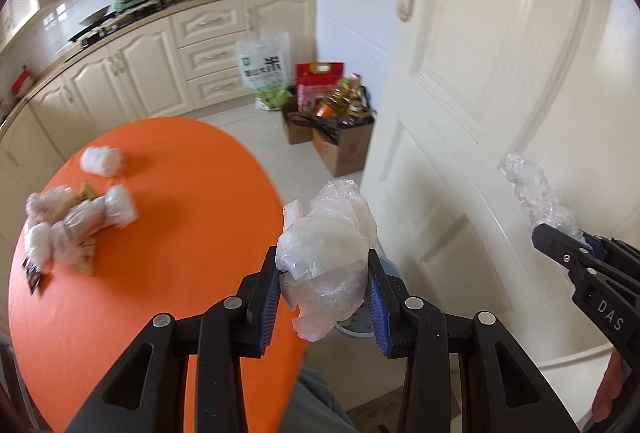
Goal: Collect trash
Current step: 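Carry the plastic bag and bubble wrap to the blue bin with both grippers, then open the left gripper over the bin to drop the plastic bag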
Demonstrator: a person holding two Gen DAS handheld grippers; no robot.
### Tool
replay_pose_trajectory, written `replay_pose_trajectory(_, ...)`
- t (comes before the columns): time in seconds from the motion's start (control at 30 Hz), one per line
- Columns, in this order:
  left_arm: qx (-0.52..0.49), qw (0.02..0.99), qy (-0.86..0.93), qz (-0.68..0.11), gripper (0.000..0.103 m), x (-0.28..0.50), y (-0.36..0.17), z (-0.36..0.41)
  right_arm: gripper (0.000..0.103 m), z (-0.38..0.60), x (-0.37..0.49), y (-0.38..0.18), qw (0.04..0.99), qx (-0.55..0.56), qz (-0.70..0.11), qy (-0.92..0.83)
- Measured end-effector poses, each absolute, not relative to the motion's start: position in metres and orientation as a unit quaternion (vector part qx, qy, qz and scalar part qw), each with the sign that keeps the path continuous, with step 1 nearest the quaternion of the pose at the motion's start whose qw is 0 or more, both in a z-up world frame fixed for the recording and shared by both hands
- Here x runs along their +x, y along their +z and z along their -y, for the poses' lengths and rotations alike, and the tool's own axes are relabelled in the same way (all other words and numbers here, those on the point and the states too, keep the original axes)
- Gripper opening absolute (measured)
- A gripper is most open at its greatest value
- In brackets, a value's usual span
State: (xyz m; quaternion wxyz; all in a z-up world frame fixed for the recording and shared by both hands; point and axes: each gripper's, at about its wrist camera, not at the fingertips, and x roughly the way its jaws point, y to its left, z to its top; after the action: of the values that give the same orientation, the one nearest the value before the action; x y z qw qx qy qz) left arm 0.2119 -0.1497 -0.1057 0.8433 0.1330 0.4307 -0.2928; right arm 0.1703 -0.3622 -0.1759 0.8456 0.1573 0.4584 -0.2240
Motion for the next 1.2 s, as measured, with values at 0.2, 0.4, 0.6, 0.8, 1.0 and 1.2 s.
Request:
replay_pose_trajectory(0.2, 0.158, 0.82, -0.318, -0.448, 0.036, 0.234, -0.13, 0.205, 0.021, 0.394, 0.164, -0.198, 0.826, 0.175, -0.475, -0.25)
replay_pose_trajectory(0.4, 0.171, 0.798, -0.321, -0.48, 0.037, 0.273, -0.162, 0.251, 0.021, 0.422, 0.17, -0.222, 0.807, 0.187, -0.495, -0.265)
replay_pose_trajectory(0.6, 0.184, 0.776, -0.323, -0.509, 0.045, 0.308, -0.187, 0.292, 0.021, 0.438, 0.183, -0.246, 0.793, 0.193, -0.513, -0.265)
replay_pose_trajectory(0.8, 0.196, 0.767, -0.32, -0.521, 0.062, 0.332, -0.201, 0.322, 0.021, 0.442, 0.194, -0.267, 0.78, 0.2, -0.533, -0.261)
replay_pose_trajectory(1.0, 0.192, 0.77, -0.311, -0.524, 0.063, 0.338, -0.201, 0.32, 0.023, 0.44, 0.214, -0.28, 0.779, 0.203, -0.542, -0.239)
replay_pose_trajectory(1.2, 0.178, 0.786, -0.294, -0.514, 0.073, 0.339, -0.194, 0.296, 0.027, 0.423, 0.23, -0.279, 0.792, 0.181, -0.541, -0.217)
